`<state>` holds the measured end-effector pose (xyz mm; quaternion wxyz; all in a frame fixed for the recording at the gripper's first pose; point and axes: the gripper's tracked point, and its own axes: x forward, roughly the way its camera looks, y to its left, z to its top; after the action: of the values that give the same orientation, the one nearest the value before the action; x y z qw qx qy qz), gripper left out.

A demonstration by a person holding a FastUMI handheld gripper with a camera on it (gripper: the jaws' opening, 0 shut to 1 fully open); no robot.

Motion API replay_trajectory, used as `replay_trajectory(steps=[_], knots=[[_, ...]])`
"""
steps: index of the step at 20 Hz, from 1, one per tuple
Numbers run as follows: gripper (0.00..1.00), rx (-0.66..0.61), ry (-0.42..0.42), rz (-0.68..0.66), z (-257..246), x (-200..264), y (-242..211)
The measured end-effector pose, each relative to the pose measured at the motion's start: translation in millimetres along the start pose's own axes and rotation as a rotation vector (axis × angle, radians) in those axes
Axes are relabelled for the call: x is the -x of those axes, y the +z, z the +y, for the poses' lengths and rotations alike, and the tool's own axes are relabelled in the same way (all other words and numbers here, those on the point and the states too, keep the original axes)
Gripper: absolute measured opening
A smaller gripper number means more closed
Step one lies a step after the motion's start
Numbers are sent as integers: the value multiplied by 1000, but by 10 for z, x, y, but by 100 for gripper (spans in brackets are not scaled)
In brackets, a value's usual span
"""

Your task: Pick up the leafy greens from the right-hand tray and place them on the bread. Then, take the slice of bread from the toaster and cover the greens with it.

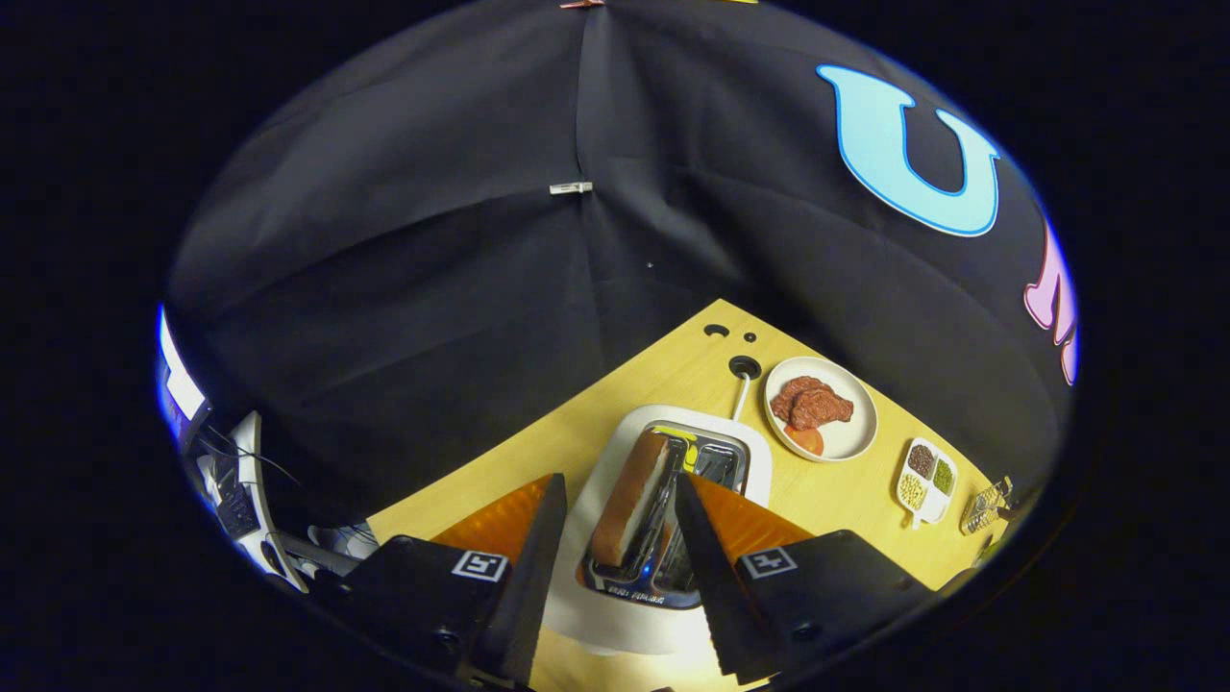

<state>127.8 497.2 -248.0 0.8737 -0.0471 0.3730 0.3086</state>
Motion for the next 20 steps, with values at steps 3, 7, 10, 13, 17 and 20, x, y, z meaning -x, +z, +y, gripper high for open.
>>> replay_trajectory(steps=[3,7,10,13,17,20], knots=[[65,-20,-53,36,-142,-123,-60],[40,-50,-78,79,-255,-209,-128],[29,-86,-46,107,-189,-237,-205],[18,-139,-3,90,-101,-229,-201],[14,-178,44,46,-101,-109,-110],[14,-241,81,-19,-168,136,99]])
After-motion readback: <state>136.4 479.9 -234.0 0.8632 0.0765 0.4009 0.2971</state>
